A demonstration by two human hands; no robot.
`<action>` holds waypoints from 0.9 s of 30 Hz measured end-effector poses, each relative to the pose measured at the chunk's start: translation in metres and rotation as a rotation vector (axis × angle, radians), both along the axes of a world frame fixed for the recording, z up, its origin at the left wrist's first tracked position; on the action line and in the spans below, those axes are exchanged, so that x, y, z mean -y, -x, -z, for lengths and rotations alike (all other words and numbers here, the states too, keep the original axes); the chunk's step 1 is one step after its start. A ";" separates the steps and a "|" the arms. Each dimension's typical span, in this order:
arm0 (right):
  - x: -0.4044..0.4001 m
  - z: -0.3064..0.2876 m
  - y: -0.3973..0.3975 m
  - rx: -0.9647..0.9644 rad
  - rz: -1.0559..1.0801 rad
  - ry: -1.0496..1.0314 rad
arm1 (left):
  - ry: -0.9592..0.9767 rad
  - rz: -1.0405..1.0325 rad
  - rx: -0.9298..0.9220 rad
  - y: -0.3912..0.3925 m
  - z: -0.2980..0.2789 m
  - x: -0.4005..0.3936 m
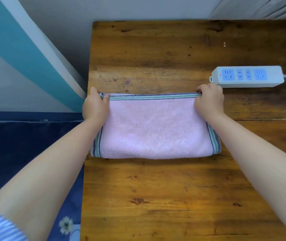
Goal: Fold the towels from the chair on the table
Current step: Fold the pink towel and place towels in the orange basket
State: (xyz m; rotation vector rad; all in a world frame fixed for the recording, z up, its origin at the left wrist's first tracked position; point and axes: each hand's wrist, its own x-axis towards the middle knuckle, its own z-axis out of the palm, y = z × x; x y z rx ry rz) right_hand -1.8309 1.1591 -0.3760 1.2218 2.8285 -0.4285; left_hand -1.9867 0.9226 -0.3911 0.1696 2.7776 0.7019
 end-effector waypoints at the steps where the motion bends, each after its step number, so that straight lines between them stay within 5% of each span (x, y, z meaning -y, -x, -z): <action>1: 0.001 -0.001 -0.001 -0.002 0.012 -0.009 | -0.005 -0.025 0.014 0.000 -0.001 0.000; 7: 0.039 -0.014 -0.033 -0.120 -0.121 -0.052 | -0.147 -0.060 0.123 -0.029 -0.014 0.025; 14: 0.123 -0.004 -0.055 0.066 -0.345 0.142 | -0.114 -0.074 0.233 -0.091 -0.017 0.076; 20: 0.124 0.015 -0.063 0.136 -0.364 0.086 | -0.153 -0.207 0.134 -0.103 -0.005 0.082; 27: 0.091 0.023 -0.089 0.187 -0.204 0.058 | 0.053 -0.070 0.055 -0.099 0.009 0.093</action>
